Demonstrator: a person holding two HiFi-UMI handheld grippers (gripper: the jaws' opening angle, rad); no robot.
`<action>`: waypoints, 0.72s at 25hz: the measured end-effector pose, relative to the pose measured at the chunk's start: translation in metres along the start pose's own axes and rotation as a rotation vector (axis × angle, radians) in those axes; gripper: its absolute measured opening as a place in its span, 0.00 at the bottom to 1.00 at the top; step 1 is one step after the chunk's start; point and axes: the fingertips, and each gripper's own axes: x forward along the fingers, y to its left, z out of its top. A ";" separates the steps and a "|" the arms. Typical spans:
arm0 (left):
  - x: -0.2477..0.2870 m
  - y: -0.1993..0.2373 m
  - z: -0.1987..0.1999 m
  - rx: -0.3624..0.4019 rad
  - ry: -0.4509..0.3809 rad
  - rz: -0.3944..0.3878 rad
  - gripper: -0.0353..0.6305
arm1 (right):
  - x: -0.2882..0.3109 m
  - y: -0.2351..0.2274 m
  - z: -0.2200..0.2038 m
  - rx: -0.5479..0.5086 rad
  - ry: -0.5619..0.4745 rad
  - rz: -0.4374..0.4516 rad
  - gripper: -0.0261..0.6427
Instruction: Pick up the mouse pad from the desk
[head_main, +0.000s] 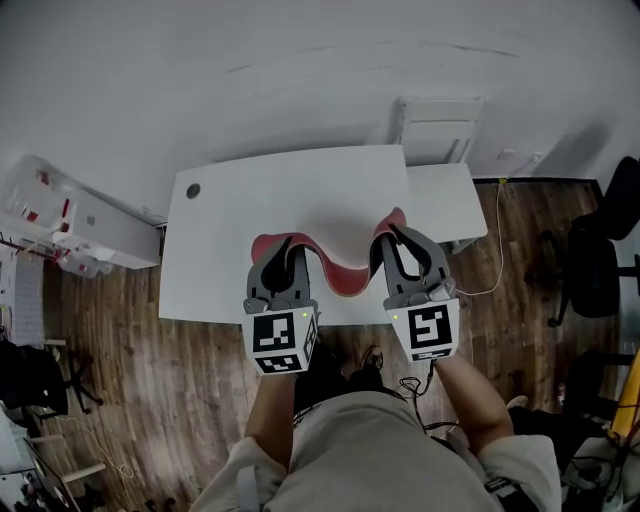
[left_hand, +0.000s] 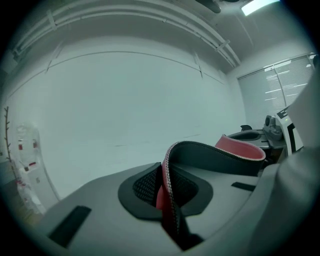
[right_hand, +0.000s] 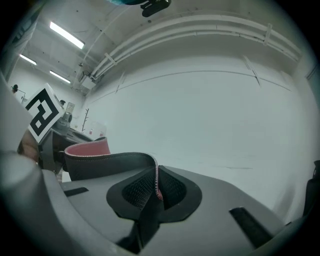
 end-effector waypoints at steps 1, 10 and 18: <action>-0.007 -0.002 0.000 -0.002 0.000 0.012 0.10 | -0.004 0.001 0.000 0.001 0.003 0.009 0.12; -0.072 0.002 -0.011 -0.046 0.000 0.056 0.10 | -0.042 0.041 0.017 -0.004 -0.045 0.068 0.12; -0.115 0.017 -0.021 -0.066 -0.028 0.059 0.10 | -0.043 0.098 0.028 0.054 -0.038 0.126 0.11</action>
